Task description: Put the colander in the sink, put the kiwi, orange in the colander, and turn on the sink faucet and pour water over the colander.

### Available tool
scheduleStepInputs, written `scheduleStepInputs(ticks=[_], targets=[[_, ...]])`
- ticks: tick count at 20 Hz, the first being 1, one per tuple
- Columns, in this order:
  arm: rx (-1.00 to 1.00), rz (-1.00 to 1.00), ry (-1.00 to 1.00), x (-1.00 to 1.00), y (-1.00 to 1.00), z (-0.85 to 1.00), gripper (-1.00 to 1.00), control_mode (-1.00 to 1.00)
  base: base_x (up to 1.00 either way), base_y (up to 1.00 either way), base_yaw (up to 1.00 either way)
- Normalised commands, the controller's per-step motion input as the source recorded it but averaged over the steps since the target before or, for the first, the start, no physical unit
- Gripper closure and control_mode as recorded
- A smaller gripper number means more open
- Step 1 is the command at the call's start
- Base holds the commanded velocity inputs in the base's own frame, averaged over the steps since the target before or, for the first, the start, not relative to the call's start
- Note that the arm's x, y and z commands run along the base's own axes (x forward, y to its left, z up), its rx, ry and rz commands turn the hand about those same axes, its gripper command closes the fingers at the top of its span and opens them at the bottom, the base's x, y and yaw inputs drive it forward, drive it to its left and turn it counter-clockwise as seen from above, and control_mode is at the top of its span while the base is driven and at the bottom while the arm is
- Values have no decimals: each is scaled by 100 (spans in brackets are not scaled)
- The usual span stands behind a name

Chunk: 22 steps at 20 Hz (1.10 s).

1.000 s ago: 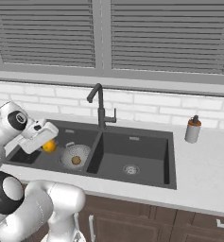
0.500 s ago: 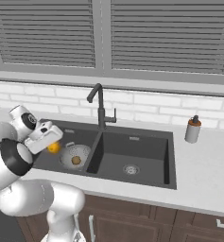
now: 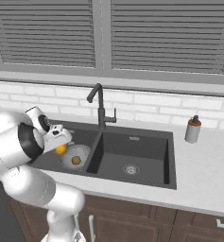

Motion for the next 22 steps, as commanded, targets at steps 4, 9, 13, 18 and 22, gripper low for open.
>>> scheduleStepInputs(ticks=[4,9,13,18,22], targets=[[9,0,0,20,-9,-43,100,-100,0,0,0],[3,-1,-6,20,0,-47,100,-100,0,0,0],[1,-3,-9,24,0,-35,100,-100,0,0,0],[0,-3,-8,34,1,-19,100,-100,0,0,0],[0,-2,-6,48,9,-27,100,-100,0,0,0]])
